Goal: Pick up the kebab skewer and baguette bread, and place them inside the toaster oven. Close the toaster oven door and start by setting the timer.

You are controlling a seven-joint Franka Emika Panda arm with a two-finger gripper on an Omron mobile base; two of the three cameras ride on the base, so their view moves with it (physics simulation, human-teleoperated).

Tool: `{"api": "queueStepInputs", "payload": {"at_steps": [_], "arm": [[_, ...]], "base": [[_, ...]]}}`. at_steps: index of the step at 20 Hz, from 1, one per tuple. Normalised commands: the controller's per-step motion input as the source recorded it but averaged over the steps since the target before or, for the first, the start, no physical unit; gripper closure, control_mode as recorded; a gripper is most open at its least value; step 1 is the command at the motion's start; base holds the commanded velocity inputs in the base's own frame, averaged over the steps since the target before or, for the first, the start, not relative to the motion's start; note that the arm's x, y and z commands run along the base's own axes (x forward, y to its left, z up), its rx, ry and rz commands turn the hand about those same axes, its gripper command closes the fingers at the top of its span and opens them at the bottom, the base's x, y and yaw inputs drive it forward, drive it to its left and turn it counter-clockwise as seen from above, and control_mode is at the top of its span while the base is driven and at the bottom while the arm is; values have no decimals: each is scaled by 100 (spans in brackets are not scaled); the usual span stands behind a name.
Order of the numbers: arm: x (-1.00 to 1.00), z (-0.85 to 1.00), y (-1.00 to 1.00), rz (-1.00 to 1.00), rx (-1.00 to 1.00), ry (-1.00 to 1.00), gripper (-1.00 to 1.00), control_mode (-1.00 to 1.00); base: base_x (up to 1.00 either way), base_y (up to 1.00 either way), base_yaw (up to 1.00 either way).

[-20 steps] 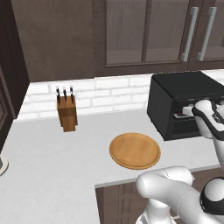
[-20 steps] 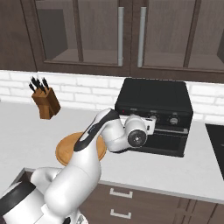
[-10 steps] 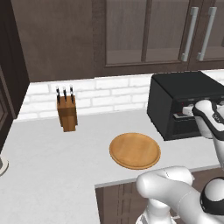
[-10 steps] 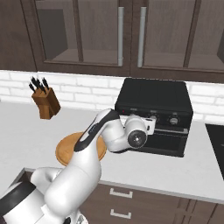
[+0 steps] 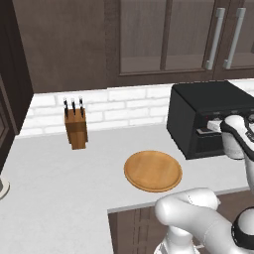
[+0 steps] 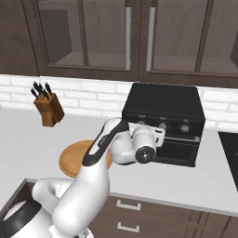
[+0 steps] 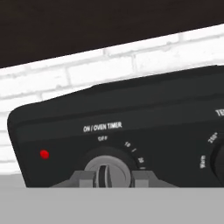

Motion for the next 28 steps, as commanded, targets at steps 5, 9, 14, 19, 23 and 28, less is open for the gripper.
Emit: {"api": "queueStepInputs", "payload": {"at_steps": [5, 9, 14, 19, 23, 28], "arm": [[0, -10, 0, 0, 19, -11, 100, -100], [0, -8, 0, 0, 19, -6, 100, -100], [0, -5, 0, -2, 17, -2, 100, -100], [0, -5, 0, -3, 19, -3, 100, -100], [0, -4, 0, -3, 21, -4, 100, -100], [0, -3, 0, -2, 22, -3, 100, -100]], "base": [[0, 0, 0], [0, 0, 0], [0, 0, 0], [0, 0, 0], [0, 0, 0], [0, 0, 0]]}}
